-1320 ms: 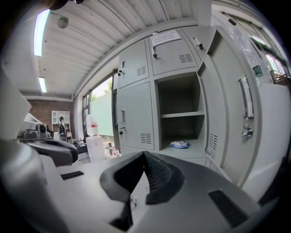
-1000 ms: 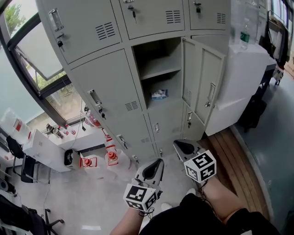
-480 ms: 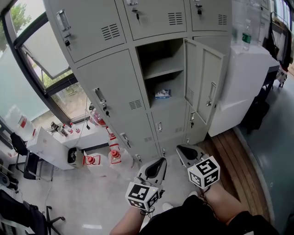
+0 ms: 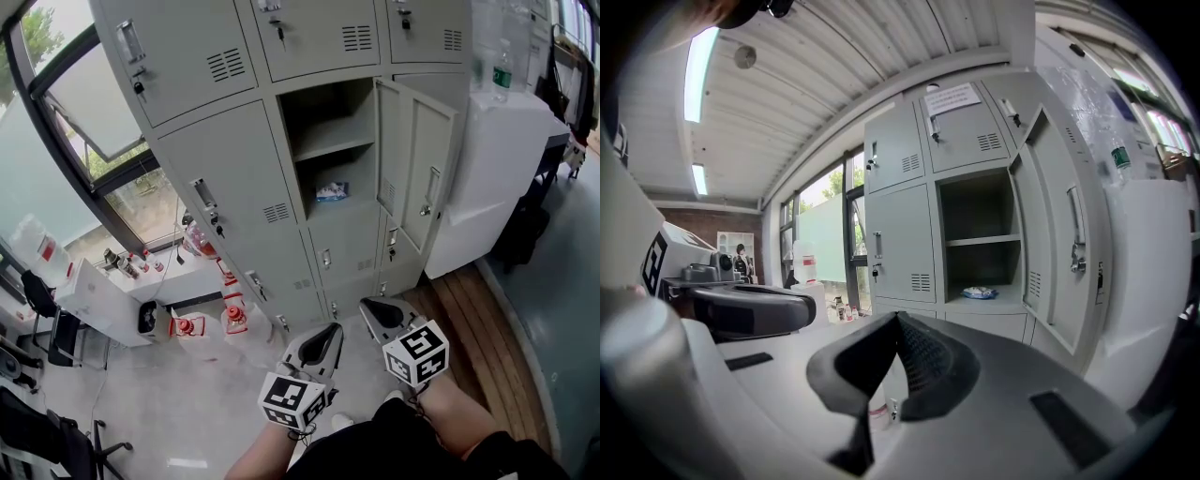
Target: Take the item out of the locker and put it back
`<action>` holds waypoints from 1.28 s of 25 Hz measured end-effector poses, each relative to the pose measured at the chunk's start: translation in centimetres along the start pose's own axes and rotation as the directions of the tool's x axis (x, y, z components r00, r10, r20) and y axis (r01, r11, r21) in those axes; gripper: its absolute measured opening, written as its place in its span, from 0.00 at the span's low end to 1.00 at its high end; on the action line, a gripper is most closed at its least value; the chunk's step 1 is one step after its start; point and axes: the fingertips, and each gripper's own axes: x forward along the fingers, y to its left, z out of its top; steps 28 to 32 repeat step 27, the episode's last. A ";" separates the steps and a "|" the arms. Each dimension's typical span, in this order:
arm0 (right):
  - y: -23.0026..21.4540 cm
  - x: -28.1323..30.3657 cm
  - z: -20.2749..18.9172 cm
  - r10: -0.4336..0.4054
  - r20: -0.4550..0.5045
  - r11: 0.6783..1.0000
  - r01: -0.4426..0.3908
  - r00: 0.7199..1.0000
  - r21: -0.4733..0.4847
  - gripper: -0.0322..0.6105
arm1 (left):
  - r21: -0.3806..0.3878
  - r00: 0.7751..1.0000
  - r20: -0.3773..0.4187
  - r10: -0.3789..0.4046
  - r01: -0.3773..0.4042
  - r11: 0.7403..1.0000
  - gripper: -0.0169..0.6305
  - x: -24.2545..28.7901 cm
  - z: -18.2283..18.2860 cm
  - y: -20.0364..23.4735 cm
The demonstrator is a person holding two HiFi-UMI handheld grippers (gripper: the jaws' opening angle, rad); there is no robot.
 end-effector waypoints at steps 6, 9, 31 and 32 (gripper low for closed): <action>0.3 0.2 0.0 0.004 0.000 1.000 -0.004 1.000 -0.003 0.13 | 0.000 1.000 0.005 0.004 -0.004 1.000 0.06 -0.3 0.0 0.2; 0.4 0.4 0.2 0.003 0.000 1.000 -0.003 1.000 -0.004 0.13 | -0.003 1.000 0.003 0.002 -0.002 1.000 0.06 -0.3 0.0 0.3; 0.4 2.1 0.3 0.008 -0.002 1.000 -0.008 1.000 -0.004 0.13 | -0.017 1.000 -0.007 -0.002 0.001 1.000 0.06 0.4 -0.5 2.2; 0.4 2.1 0.3 0.008 -0.002 1.000 -0.008 1.000 -0.004 0.13 | -0.017 1.000 -0.007 -0.002 0.001 1.000 0.06 0.4 -0.5 2.2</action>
